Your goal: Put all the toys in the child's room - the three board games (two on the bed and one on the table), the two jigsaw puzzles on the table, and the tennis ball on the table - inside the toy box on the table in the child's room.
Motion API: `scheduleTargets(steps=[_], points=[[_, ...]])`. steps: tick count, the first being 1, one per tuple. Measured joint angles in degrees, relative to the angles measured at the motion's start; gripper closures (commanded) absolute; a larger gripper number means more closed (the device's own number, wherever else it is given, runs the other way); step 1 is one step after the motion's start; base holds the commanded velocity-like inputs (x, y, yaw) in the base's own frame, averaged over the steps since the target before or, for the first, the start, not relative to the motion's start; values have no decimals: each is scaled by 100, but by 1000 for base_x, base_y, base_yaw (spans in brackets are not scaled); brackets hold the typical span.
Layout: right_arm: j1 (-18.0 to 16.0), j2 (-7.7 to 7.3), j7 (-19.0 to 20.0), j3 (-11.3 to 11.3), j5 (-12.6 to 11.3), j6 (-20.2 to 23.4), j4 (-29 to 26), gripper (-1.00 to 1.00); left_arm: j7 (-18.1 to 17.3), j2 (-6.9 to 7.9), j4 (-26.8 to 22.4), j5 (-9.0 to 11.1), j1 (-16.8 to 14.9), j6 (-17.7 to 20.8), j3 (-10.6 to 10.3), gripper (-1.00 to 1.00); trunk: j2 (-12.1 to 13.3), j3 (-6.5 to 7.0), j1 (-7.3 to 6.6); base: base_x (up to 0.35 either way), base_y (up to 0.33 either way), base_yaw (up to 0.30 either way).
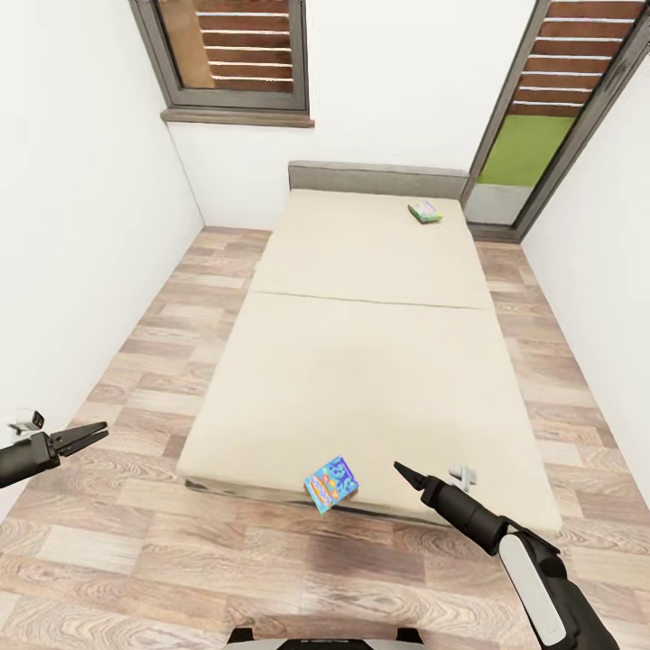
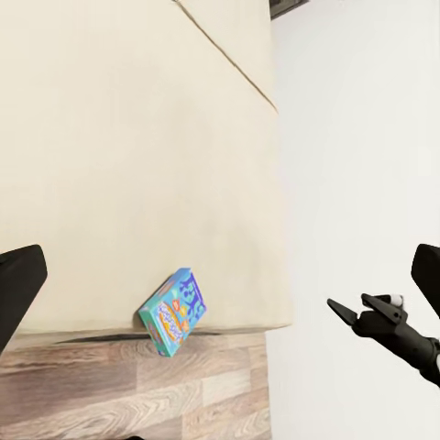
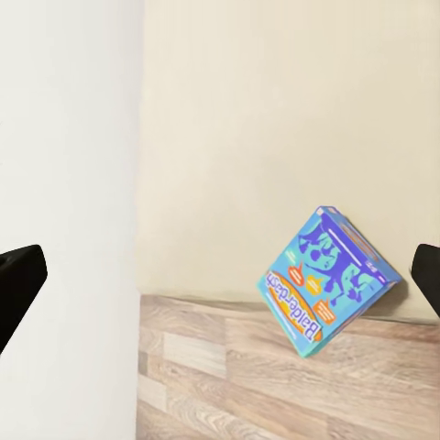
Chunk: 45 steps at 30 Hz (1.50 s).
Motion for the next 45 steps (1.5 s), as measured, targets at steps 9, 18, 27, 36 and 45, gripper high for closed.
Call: scheduleTargets(steps=[9,18,27,36,45], points=[[-3,0,-3,3,6,-1,0,-100,-2,-6,1,-1,0,-35,-2,-100,0,84,0,0,0,0],[-3,0,-8,4,4,-3,0,-100,1,-7,0,-1,0,-37,-10,-100,0,169,0,0,0,0],[-2,0,-9,0,3,-3,0,-100,-3,-7,1,-1,0,-37,-3,-100,0,253,0,0,0,0],[-4,-11,-4,-25,-6,-3,0,-100,-4,-7,5,-1,0,-35,-5,-100,0,337,0,0,0,0],[-3,-3,-2,-23,-7,-3,0,-100,-5,-7,2,-1,0,-36,-5,-100,0,422,0,0,0,0]])
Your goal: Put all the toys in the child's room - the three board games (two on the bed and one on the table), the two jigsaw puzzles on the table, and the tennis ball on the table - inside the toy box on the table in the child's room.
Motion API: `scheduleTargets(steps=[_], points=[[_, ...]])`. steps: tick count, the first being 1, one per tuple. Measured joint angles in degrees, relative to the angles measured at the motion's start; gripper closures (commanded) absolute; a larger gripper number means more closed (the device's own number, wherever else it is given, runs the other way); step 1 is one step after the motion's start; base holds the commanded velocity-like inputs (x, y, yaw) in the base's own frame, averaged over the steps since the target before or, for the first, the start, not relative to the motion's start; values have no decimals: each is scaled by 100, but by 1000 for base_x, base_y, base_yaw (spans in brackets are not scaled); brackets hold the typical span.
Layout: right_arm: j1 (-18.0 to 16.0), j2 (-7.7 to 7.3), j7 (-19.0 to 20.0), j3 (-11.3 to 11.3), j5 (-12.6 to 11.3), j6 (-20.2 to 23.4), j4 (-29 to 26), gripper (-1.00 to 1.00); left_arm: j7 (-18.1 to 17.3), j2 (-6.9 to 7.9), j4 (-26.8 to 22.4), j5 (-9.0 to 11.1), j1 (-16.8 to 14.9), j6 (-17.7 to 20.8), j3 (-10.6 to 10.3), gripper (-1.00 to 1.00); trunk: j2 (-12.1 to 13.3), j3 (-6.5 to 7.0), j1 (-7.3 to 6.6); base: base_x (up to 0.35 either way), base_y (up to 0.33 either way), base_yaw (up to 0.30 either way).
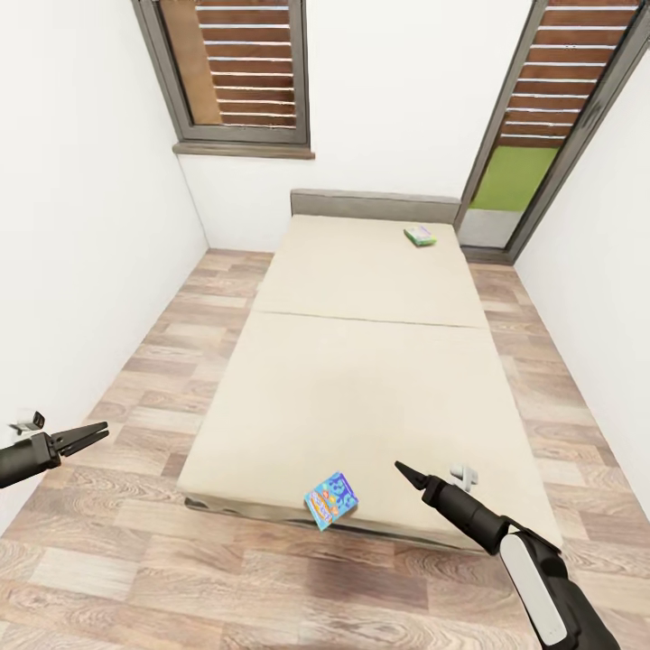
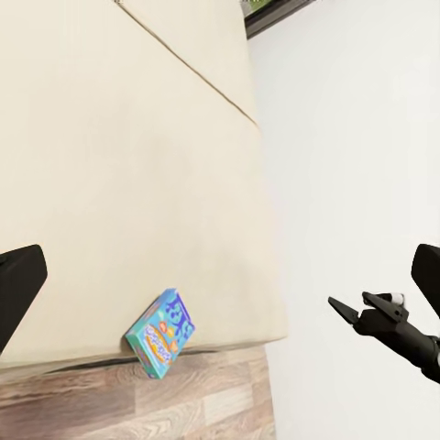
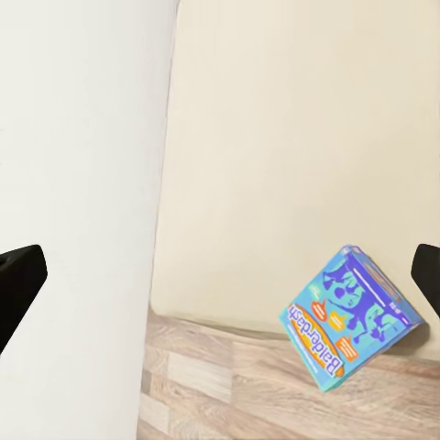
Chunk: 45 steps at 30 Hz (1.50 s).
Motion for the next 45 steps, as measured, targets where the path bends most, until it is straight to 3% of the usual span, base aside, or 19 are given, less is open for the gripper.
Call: scheduleTargets(steps=[45], points=[[-1,-5,-8,-1,5,-27,0,-100,-61,32,-3,-25,0,-1,20,-100,0,422,0,0,0,0]])
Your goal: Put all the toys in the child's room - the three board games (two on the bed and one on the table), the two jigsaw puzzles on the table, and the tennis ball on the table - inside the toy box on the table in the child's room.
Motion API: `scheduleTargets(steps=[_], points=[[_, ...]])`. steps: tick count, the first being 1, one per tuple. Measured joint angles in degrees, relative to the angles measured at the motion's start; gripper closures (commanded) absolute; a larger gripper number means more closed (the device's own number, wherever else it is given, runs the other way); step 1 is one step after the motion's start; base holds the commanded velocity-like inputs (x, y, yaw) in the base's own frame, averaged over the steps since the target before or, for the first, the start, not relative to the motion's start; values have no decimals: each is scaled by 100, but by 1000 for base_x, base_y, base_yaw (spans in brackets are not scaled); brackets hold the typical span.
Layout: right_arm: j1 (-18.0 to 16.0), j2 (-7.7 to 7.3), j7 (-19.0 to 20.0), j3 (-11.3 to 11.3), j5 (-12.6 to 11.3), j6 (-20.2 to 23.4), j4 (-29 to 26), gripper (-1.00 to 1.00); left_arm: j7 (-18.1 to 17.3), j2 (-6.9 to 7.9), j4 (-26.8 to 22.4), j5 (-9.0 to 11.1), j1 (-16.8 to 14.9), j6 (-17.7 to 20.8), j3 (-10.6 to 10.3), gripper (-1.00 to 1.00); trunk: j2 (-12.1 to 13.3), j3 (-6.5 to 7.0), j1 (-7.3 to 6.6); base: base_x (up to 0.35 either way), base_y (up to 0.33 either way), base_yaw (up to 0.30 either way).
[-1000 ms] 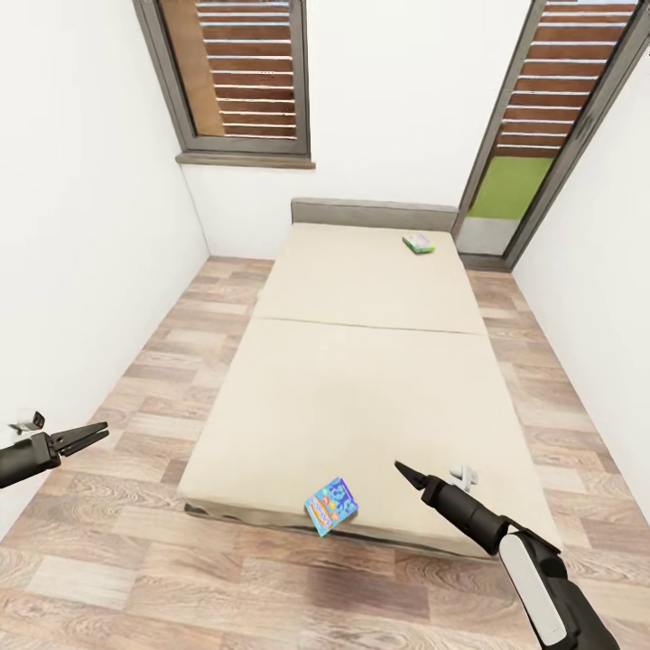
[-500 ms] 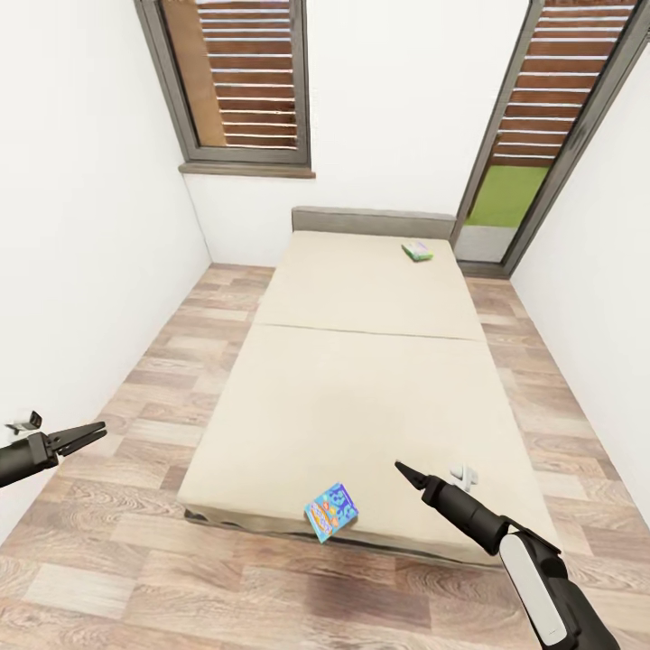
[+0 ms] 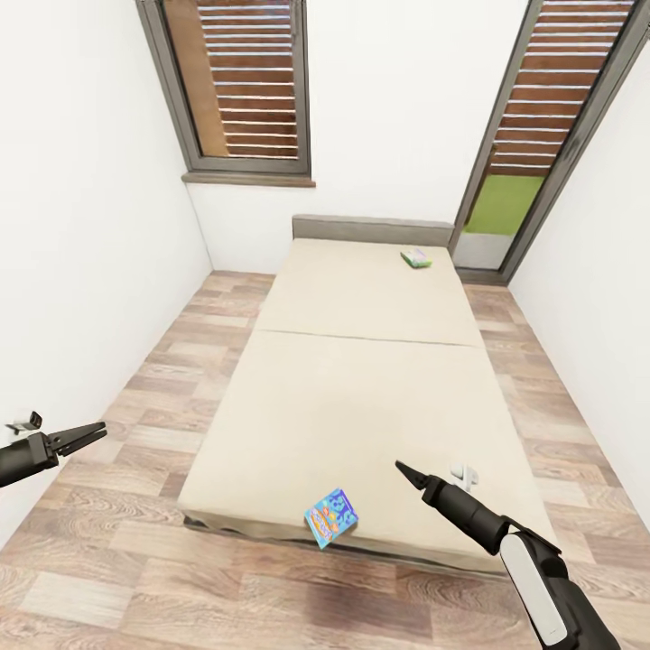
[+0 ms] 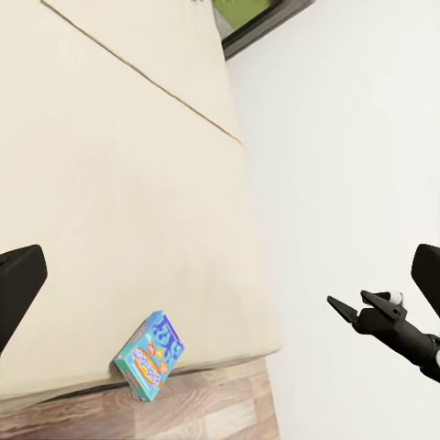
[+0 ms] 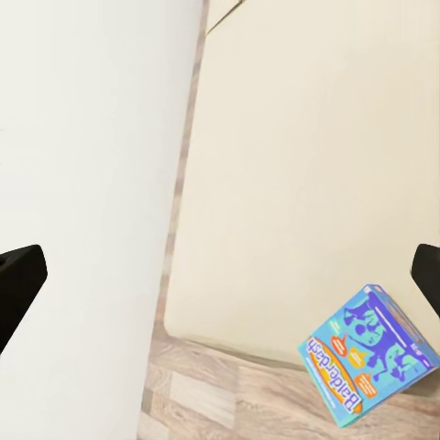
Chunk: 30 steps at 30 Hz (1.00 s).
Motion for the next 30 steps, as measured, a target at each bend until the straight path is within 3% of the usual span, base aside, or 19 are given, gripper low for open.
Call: scheduleTargets(steps=[30], points=[[0,0,-2,0,2,0,0,-100,0,3,3,0,0,-17,0,-100,0,281,0,0,0,0]])
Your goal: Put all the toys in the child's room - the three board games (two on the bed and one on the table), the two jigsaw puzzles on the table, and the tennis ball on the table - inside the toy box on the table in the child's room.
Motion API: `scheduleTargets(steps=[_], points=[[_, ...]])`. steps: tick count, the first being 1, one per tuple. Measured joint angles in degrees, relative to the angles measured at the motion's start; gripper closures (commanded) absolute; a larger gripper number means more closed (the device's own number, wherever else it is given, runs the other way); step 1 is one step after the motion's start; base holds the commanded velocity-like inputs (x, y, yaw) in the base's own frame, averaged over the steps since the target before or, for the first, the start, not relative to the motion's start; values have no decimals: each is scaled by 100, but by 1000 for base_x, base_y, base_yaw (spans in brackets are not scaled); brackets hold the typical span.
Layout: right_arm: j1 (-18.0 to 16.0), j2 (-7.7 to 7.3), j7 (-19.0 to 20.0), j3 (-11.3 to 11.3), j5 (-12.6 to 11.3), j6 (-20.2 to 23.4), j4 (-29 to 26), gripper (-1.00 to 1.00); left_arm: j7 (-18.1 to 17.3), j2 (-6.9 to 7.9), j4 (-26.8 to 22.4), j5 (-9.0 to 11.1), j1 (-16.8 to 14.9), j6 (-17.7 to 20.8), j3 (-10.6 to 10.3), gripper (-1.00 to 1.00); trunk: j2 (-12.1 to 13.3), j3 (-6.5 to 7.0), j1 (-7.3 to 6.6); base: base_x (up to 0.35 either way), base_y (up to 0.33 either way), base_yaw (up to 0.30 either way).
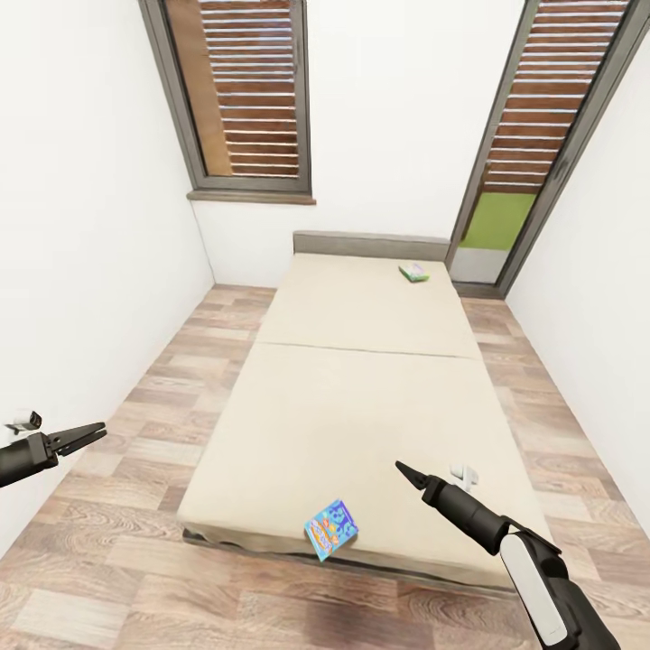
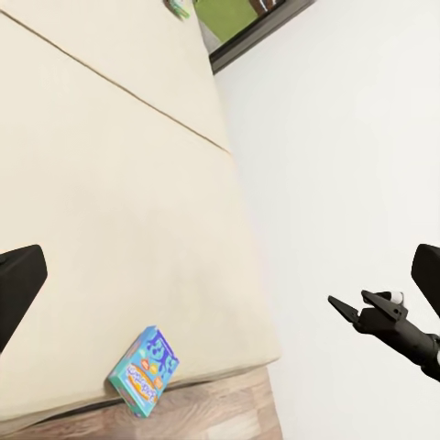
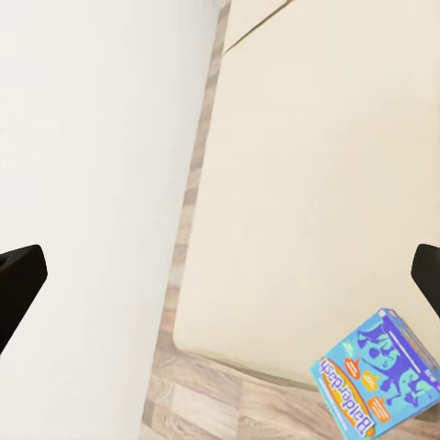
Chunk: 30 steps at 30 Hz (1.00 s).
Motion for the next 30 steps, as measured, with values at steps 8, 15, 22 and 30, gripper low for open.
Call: scheduleTargets(steps=[8,15,22,30], points=[[2,0,1,0,0,0,0,-100,0,0,-2,0,0,0,0,-100,0,75,0,0,0,0],[2,0,-2,-2,0,0,0,-100,0,3,-3,0,0,0,0,-100,0,141,0,0,0,0],[4,0,0,-2,0,0,0,-100,0,4,-2,0,0,0,0,-100,0,206,0,0,0,0],[0,0,-3,-2,0,0,0,-100,0,8,-3,-8,0,0,6,-100,0,281,0,0,0,0]])
